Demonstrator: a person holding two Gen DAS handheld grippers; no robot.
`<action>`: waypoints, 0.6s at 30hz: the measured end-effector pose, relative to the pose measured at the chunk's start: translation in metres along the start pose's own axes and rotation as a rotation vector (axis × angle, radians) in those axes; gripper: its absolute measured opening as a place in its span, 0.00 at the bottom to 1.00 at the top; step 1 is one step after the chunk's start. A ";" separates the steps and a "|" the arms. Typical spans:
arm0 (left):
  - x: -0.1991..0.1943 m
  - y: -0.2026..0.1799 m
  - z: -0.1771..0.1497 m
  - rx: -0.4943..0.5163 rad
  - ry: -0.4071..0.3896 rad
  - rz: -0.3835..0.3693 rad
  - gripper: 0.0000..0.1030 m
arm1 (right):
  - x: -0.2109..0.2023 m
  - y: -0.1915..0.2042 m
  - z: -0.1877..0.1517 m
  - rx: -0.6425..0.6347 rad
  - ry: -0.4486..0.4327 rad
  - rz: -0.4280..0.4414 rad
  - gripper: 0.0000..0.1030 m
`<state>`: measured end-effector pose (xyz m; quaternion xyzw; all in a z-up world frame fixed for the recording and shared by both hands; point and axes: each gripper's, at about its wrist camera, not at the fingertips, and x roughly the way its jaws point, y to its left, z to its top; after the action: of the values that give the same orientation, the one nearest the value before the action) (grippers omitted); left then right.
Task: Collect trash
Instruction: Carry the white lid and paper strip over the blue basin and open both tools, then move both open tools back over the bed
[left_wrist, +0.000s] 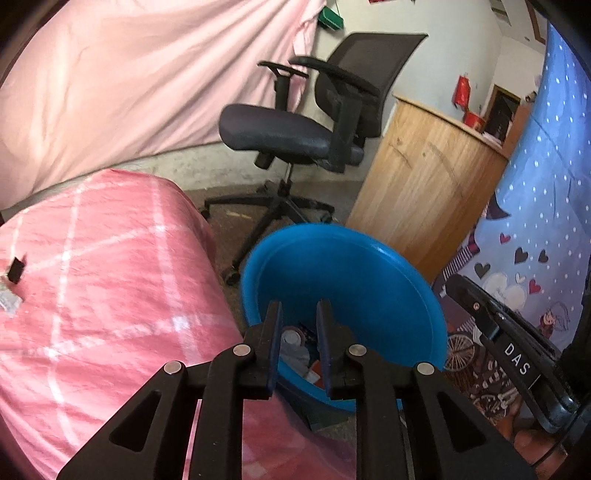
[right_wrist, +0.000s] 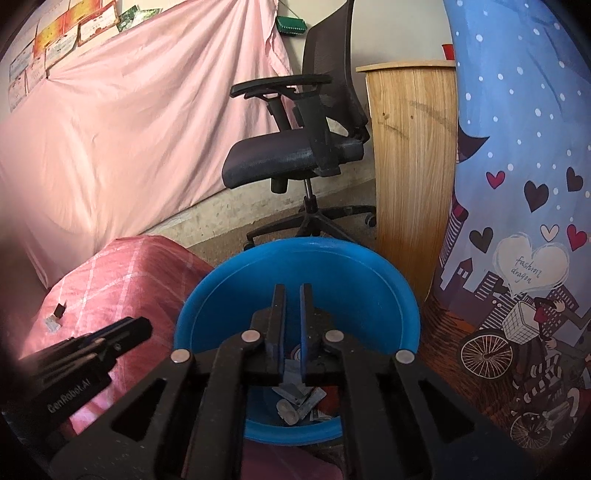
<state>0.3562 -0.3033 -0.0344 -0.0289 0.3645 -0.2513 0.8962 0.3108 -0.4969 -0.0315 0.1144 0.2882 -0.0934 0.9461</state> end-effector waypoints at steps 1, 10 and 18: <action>-0.003 0.002 0.001 -0.003 -0.012 0.005 0.15 | -0.001 0.001 0.000 -0.001 -0.005 0.000 0.22; -0.039 0.021 0.008 -0.037 -0.126 0.068 0.34 | -0.009 0.023 0.008 -0.023 -0.043 0.015 0.53; -0.079 0.056 0.011 -0.070 -0.216 0.164 0.46 | -0.019 0.054 0.015 -0.047 -0.120 0.056 0.70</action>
<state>0.3399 -0.2185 0.0109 -0.0569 0.2754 -0.1597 0.9462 0.3163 -0.4472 0.0000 0.0941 0.2299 -0.0669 0.9663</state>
